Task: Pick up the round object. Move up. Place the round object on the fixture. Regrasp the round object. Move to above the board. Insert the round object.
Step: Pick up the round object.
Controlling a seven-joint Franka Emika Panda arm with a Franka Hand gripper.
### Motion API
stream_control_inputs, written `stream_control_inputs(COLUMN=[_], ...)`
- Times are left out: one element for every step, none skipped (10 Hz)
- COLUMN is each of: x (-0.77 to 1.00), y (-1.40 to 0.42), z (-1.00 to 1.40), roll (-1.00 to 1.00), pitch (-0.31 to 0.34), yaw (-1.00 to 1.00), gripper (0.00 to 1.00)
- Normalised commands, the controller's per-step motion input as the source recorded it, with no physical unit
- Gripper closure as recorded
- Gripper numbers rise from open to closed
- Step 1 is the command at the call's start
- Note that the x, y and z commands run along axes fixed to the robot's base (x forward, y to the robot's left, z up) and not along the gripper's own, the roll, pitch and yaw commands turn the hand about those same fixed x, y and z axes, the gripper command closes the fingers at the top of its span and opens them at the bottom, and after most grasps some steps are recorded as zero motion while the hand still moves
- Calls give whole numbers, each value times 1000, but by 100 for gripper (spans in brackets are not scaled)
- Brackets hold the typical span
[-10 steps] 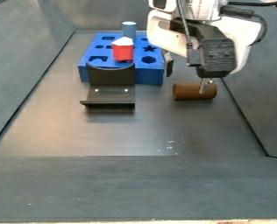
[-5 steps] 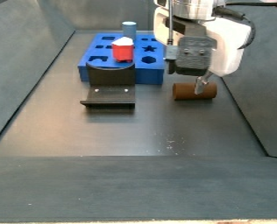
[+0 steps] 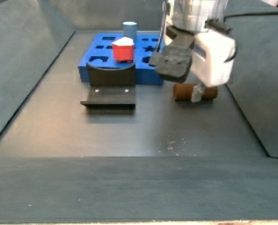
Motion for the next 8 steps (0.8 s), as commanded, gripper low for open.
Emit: stream_control_inputs(x=[-191,-51,0,109,277,254,103,0], y=[-160,-220,-183,-160,-29,0,0,3], z=[-311,-223,-154,-143,-211,-209,-229,-263], roll=[251,209,9,-63,-477,-611,-586,-649], pitch=[63,94,60,0,0,0,-23,-103], yaw=[-669,-649,-637,-497,-446,-451,-380,-314], gripper=[0,0,0,0,0,0,0,0])
